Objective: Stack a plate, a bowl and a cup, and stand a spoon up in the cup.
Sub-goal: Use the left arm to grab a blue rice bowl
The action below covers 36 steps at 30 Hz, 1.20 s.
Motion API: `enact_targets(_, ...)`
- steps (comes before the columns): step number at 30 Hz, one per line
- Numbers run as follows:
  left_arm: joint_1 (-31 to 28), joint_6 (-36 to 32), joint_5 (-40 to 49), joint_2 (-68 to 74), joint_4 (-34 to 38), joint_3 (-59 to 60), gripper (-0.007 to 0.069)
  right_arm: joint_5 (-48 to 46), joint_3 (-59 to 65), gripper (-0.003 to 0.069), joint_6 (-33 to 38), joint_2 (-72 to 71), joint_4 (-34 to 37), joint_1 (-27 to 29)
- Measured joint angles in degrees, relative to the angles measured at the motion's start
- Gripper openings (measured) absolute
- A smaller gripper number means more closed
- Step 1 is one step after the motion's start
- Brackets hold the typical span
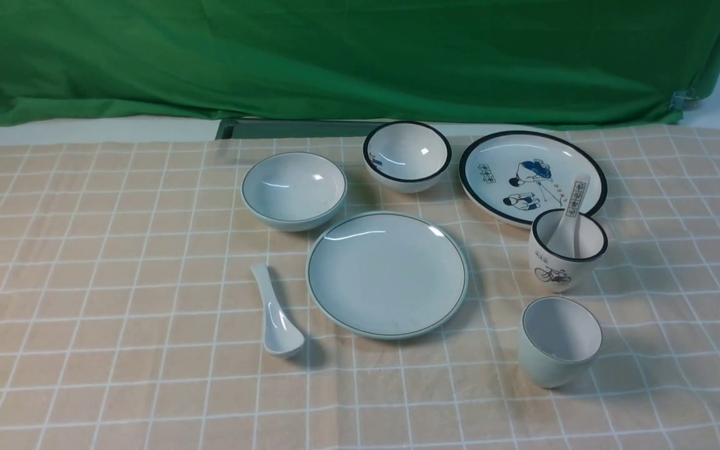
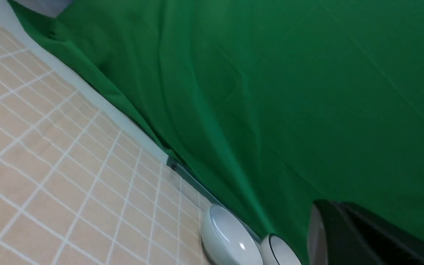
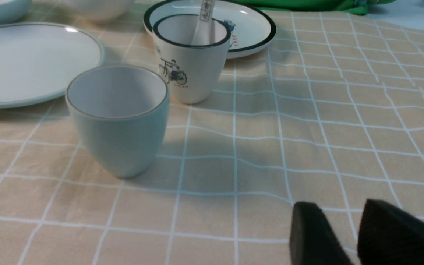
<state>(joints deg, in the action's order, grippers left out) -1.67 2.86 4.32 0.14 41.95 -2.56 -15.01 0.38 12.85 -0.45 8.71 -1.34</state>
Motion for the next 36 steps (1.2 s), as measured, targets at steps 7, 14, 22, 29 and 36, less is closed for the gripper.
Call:
enact_targets(7, 1.33, -13.39, 19.43, 14.32, -3.04, -17.28, 0.0010, 0.00, 0.00, 0.0238, 0.00, 0.00, 0.00, 0.00)
enact_targets(14, 11.72, -26.76, 32.10, 41.51, -7.22, -34.82, 0.0010, 0.00, 0.00, 0.0238, 0.00, 0.00, 0.00, 0.00)
enact_targets(22, 22.28, -28.65, 36.70, 64.93, -16.37, -48.71, 0.0015, 3.29, 0.00, 0.0238, -5.12, 0.00, 4.89, 0.00)
enact_targets(29, 22.90, -31.08, 41.22, 80.49, -22.70, -61.39, 0.0016, 14.05, 0.00, 0.0238, -24.99, 0.00, 12.22, 0.00)
enact_targets(36, 22.73, -33.65, 46.85, 95.69, -29.83, -74.75, 0.0021, -0.24, -10.98, 0.0141, -22.63, 4.79, 12.87, -3.66)
